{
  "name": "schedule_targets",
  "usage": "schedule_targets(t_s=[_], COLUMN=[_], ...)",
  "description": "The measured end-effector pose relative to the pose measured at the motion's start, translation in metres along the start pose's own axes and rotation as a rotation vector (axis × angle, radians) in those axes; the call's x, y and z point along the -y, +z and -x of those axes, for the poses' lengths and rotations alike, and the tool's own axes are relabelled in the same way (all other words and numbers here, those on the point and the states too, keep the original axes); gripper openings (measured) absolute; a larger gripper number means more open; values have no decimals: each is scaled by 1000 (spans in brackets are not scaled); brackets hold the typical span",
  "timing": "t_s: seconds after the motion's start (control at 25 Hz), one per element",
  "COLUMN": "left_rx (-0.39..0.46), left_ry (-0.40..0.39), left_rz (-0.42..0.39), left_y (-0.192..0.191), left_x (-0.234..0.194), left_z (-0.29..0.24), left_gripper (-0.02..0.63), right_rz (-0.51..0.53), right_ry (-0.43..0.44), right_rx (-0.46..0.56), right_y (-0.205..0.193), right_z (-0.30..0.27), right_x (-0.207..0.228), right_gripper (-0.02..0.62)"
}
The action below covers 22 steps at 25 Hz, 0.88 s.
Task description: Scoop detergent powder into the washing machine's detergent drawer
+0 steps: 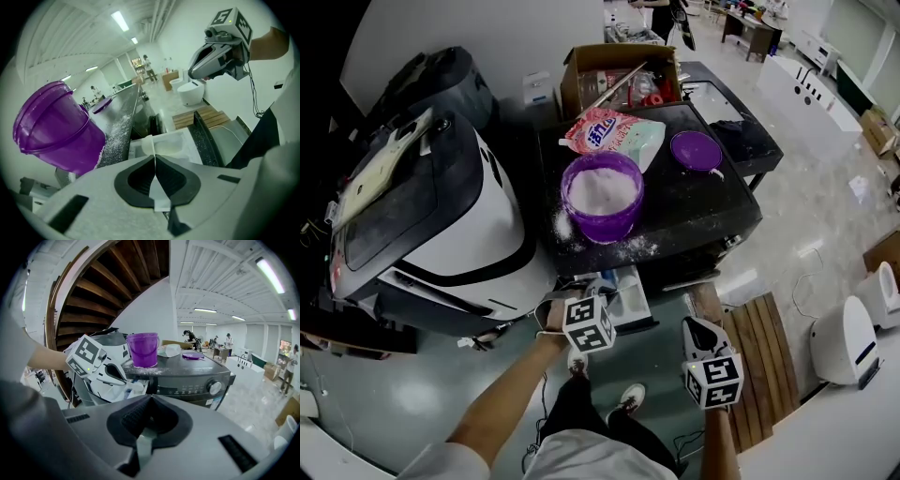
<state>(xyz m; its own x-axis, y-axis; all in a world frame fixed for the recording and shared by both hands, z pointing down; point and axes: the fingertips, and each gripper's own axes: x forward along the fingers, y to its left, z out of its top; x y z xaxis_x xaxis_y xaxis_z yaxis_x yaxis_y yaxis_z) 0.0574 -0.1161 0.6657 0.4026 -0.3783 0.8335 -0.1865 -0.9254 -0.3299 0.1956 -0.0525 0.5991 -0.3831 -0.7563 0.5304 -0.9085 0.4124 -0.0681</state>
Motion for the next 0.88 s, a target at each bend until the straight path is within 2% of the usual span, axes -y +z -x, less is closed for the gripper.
schedule_targets(t_s=[0.32, 0.52, 0.88], left_rx=[9, 33, 74], left_ry=[29, 82, 216], left_rz=[-11, -46, -195], left_y=[4, 10, 25], left_x=[-4, -10, -17], left_z=[5, 13, 40], left_gripper=[14, 14, 12], right_rz=[3, 5, 14], right_ry=[4, 5, 14], right_rx=[2, 10, 36], right_y=[1, 4, 13], right_z=[-1, 1, 4], right_x=[0, 0, -2], right_gripper=[-3, -3, -3])
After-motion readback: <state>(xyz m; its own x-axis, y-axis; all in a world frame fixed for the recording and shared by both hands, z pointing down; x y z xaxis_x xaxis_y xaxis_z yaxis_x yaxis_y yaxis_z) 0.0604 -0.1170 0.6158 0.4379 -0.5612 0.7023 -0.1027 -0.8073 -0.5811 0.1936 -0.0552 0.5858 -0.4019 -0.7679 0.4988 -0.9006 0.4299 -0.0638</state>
